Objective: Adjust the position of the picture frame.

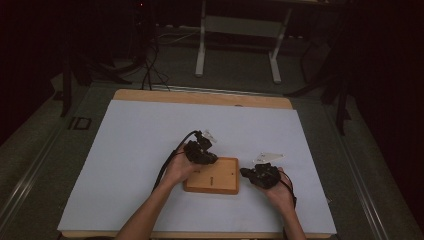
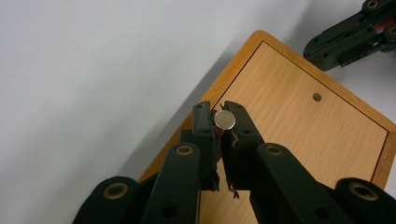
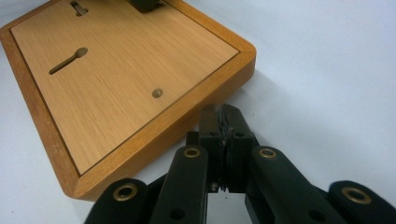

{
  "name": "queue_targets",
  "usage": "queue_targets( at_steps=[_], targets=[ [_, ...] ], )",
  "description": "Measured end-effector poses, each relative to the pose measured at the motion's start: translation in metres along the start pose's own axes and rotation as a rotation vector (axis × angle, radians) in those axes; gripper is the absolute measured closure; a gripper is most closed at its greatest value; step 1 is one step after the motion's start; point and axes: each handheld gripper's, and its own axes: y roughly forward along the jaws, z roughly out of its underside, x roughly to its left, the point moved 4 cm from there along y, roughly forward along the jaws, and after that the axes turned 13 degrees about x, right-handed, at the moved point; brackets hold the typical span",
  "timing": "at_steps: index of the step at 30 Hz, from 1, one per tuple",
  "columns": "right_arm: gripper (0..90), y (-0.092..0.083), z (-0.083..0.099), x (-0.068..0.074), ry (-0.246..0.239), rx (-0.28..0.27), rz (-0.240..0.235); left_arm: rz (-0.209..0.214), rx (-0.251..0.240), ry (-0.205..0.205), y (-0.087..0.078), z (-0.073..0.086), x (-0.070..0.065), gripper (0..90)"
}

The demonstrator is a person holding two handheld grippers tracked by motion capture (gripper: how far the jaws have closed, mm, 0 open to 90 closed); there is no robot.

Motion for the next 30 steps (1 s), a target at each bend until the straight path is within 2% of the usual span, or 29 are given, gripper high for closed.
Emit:
queue_targets(
  at_steps=[3,5,17,18,21,30],
  targets=[
    [87.9,0.000,0.000,-0.001,-0.001,-0.003,0.003,-0.021,0.011,-0.014,0.004,0.000,0.001,84.3],
    [87.6,-0.001,0.000,-0.001,0.003,-0.005,0.005,-0.013,0.010,-0.032,0.005,0.001,0.004,84.3],
    [86.4,-0.001,0.001,-0.003,0.007,-0.007,0.011,0.002,-0.011,-0.026,0.006,0.003,0.005,83.6],
    [86.1,-0.001,0.001,-0.004,0.008,-0.008,0.013,0.011,-0.010,-0.023,0.005,0.004,0.006,82.7],
    [84.4,-0.001,0.001,-0.005,0.012,-0.009,0.017,0.035,-0.052,-0.036,0.002,0.006,0.006,77.5],
    [79.9,-0.001,0.001,-0.007,0.016,-0.019,0.032,0.021,-0.090,-0.049,-0.006,0.020,0.007,63.0]
  ],
)
